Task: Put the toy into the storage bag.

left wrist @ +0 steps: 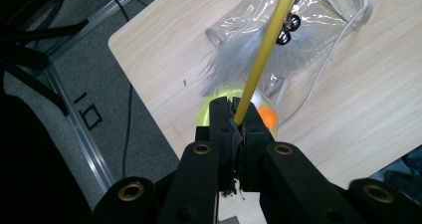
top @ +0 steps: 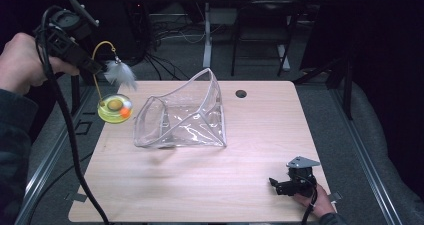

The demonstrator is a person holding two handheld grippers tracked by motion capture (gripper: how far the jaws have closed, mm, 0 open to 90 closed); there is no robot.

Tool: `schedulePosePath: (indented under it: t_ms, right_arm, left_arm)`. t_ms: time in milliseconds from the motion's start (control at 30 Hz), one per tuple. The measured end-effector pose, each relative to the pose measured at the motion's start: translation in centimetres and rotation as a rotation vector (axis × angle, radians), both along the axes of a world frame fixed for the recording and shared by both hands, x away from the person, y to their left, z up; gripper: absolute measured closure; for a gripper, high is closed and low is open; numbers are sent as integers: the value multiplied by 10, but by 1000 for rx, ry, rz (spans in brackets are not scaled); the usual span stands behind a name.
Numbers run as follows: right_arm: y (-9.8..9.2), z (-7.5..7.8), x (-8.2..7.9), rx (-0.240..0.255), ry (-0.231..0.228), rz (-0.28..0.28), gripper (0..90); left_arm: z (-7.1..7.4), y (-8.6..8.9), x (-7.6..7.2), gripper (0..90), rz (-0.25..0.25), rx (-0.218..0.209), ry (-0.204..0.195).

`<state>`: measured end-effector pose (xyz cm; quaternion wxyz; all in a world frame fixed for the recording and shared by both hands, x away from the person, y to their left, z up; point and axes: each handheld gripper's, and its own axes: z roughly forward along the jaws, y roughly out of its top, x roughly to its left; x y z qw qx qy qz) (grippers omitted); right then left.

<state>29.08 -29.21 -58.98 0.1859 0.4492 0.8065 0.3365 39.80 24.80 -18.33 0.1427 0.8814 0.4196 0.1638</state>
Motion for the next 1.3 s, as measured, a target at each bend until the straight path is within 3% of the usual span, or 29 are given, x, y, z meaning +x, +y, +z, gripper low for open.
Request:
schedulePosePath:
  t_ms: [433, 1300]
  right_arm:
    - [0, 0, 0, -1, 0, 0, 0]
    - [0, 0, 0, -1, 1, 3, 0]
  left_arm:
    - [9, -29, 6, 881, -61, 16, -6]
    - [-3, -74, 25, 880, -144, 22, 37]
